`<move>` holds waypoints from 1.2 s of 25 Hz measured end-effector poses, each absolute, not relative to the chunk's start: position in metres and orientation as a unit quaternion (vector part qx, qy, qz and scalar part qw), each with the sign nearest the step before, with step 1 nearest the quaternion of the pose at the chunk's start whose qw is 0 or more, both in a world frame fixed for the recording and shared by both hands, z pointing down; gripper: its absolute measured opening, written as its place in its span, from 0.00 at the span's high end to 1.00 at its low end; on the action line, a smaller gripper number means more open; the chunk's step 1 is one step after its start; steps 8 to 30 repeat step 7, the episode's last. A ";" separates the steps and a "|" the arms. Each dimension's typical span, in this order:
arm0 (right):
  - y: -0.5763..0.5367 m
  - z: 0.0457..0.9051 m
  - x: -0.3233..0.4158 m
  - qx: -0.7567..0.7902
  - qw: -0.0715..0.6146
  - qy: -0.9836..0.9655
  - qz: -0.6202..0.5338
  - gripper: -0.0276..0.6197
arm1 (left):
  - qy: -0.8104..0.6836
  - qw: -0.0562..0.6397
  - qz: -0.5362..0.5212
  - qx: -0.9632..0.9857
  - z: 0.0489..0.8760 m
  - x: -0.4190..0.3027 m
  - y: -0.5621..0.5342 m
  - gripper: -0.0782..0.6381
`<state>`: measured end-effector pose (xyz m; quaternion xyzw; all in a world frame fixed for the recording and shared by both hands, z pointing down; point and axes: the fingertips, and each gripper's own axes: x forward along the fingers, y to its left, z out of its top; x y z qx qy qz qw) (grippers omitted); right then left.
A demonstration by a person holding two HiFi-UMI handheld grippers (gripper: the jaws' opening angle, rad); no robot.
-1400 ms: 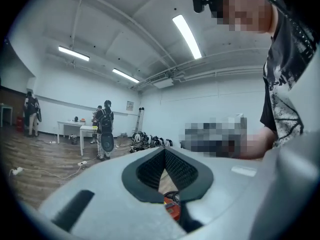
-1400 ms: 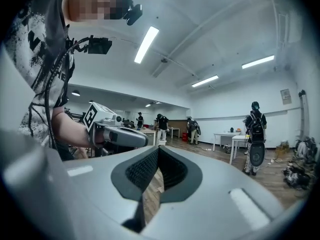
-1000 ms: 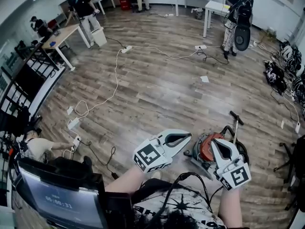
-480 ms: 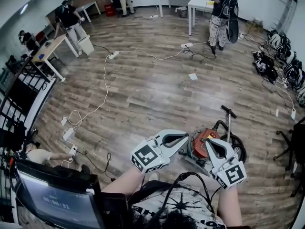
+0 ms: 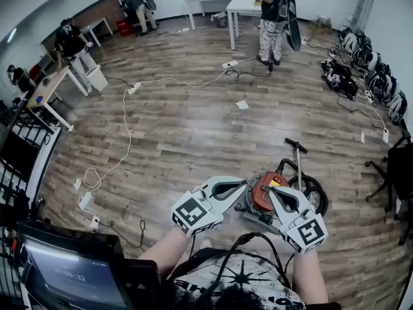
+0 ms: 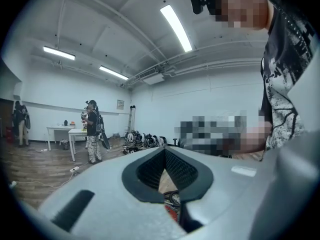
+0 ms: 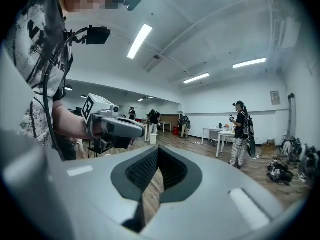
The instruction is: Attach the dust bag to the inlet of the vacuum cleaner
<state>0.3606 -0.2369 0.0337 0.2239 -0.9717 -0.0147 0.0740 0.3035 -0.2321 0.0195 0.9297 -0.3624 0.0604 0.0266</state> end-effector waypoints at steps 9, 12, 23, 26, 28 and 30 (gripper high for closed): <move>-0.237 0.031 0.366 0.227 0.079 -0.970 -0.023 0.95 | -0.354 0.025 0.060 0.933 0.018 0.313 -0.232 0.89; -0.237 0.031 0.366 0.227 0.079 -0.970 -0.023 0.95 | -0.354 0.025 0.060 0.933 0.018 0.313 -0.232 0.89; -0.237 0.031 0.366 0.227 0.079 -0.970 -0.023 0.95 | -0.354 0.025 0.060 0.933 0.018 0.313 -0.232 0.89; -0.237 0.031 0.366 0.227 0.079 -0.970 -0.023 0.95 | -0.354 0.025 0.060 0.933 0.018 0.313 -0.232 0.89; -0.237 0.031 0.366 0.227 0.079 -0.970 -0.023 0.95 | -0.354 0.025 0.060 0.933 0.018 0.313 -0.232 0.89; -0.237 0.031 0.366 0.227 0.079 -0.970 -0.023 0.95 | -0.354 0.025 0.060 0.933 0.018 0.313 -0.232 0.89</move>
